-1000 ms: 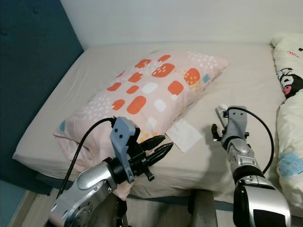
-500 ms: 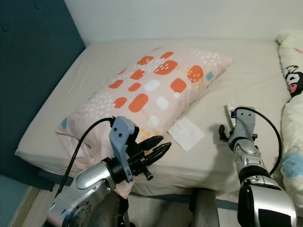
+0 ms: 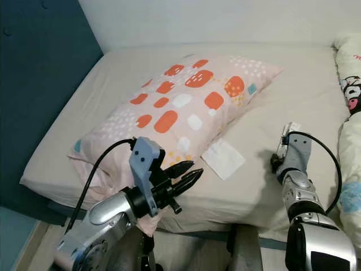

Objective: Clean up the room

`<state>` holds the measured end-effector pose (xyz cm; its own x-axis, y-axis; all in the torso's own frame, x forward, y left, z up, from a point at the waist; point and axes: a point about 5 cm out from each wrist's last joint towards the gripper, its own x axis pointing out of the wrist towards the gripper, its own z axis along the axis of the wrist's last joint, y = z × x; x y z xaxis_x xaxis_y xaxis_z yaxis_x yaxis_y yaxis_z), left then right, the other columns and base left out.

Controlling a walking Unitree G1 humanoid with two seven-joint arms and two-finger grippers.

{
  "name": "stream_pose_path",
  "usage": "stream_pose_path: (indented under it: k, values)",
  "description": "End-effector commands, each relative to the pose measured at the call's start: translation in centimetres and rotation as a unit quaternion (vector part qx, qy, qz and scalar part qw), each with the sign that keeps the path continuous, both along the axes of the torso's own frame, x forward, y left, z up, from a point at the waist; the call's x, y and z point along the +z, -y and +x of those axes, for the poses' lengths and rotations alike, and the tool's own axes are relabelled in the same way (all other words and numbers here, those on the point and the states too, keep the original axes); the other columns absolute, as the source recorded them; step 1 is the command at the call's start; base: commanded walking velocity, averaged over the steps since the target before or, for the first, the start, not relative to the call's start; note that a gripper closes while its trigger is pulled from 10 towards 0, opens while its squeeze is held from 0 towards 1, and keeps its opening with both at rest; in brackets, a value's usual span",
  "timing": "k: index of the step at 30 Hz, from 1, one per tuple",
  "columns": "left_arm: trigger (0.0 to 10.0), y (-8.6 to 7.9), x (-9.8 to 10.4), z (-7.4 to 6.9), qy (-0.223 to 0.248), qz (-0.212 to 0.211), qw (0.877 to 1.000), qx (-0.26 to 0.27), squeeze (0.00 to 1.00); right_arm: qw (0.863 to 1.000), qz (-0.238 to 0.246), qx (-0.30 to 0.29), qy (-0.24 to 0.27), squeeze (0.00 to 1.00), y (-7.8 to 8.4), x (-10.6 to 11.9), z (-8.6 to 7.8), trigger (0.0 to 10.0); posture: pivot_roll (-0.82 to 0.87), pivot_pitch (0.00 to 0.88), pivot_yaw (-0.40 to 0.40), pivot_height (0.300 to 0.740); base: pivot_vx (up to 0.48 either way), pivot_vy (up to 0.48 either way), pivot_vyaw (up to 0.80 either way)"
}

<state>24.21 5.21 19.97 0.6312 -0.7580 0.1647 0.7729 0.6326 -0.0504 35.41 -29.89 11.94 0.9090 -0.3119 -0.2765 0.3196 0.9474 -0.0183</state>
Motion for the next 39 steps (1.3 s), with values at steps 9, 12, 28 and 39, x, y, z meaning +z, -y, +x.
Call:
stream_pose_path:
  k: [9, 12, 28, 39]
  values:
    - [10.0, 0.3, 0.1, -0.3, 0.001, -0.002, 1.000, -0.020, 0.00, 1.000, 0.007, -0.007, -0.026, 0.00, 0.3, -1.2, -0.7, 0.0, 0.19, 0.304, 0.084, 0.574, 0.000, 0.000, 0.00]
    - [10.0, 0.3, 0.1, -0.3, 0.001, -0.001, 1.000, -0.020, 0.00, 1.000, 0.005, -0.007, -0.024, 0.00, 0.3, -1.1, -0.7, 0.0, 0.19, 0.302, 0.084, 0.574, 0.000, 0.000, 0.00]
    - [10.0, -0.6, -1.6, 0.8, -0.001, 0.011, 1.000, 0.022, 0.00, 0.997, 0.005, 0.082, 0.009, 0.00, -3.8, -0.4, 1.2, 0.0, 0.10, 0.198, 0.041, 0.574, 0.000, 0.000, 0.00]
    - [10.0, -3.4, -3.1, 2.6, -0.006, 0.008, 0.993, 0.121, 0.00, 0.971, 0.027, 0.230, 0.062, 0.00, -12.5, -1.1, 1.9, 0.0, 0.06, 0.087, -0.009, 0.574, 0.000, 0.000, 0.00]
